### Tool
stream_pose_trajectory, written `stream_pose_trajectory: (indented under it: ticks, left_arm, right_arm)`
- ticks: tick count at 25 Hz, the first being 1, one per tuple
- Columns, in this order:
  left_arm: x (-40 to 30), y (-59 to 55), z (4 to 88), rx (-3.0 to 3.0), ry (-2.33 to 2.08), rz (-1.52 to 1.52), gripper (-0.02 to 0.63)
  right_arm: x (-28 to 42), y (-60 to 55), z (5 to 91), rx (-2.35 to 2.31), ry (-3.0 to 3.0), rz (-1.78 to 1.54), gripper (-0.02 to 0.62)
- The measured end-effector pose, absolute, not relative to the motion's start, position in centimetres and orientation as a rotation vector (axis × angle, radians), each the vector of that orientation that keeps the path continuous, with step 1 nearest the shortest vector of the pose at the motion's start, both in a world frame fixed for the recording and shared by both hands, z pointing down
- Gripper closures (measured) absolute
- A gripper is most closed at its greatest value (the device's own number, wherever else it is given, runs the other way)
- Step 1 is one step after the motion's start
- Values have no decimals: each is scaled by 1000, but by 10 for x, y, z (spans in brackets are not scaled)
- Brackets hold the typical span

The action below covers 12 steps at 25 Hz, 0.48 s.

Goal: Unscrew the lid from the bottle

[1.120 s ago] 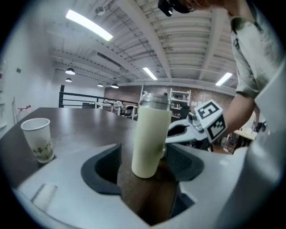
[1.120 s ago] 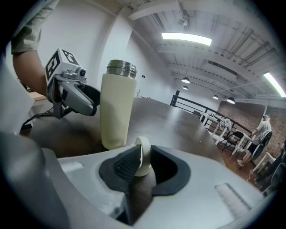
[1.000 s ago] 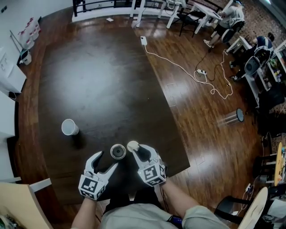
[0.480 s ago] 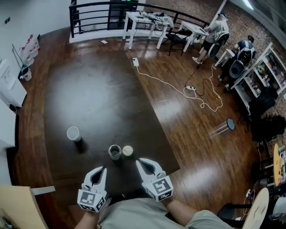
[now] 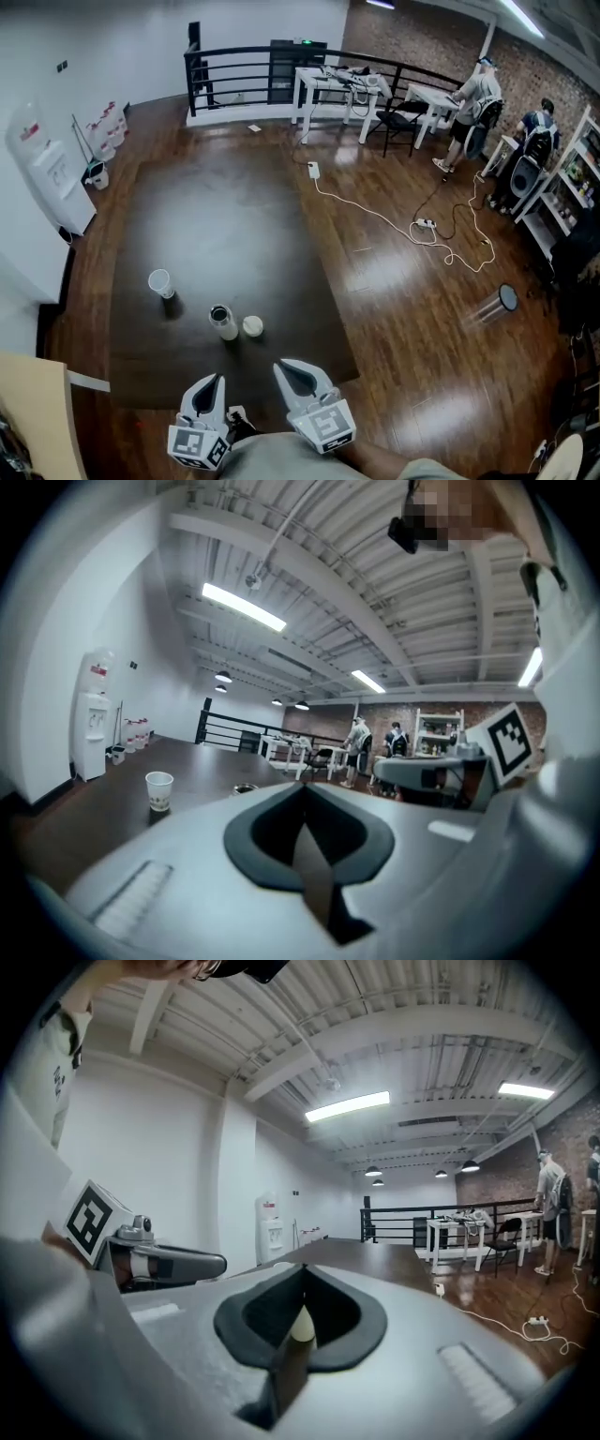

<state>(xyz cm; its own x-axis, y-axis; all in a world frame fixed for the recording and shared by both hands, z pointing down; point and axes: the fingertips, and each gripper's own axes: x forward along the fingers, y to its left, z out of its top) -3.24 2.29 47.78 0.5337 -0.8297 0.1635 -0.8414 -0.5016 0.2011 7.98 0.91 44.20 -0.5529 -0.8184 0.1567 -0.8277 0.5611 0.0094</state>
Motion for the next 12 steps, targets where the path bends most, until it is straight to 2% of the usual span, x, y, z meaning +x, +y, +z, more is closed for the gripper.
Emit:
stream_pose_trajectory:
  ticks: [3,6,12]
  left_arm:
    - [-2,54,470,2487,-1447,33,604]
    - [25,93,465,2449,-1477,27,604]
    - [26,134,455,2408,-1587,76,603]
  right_arm:
    - [89,39,441,1322,-2710,55,595]
    - [107,69,450,1293,-2710,150,594]
    - [126,101,428,1257,-2786,41,595]
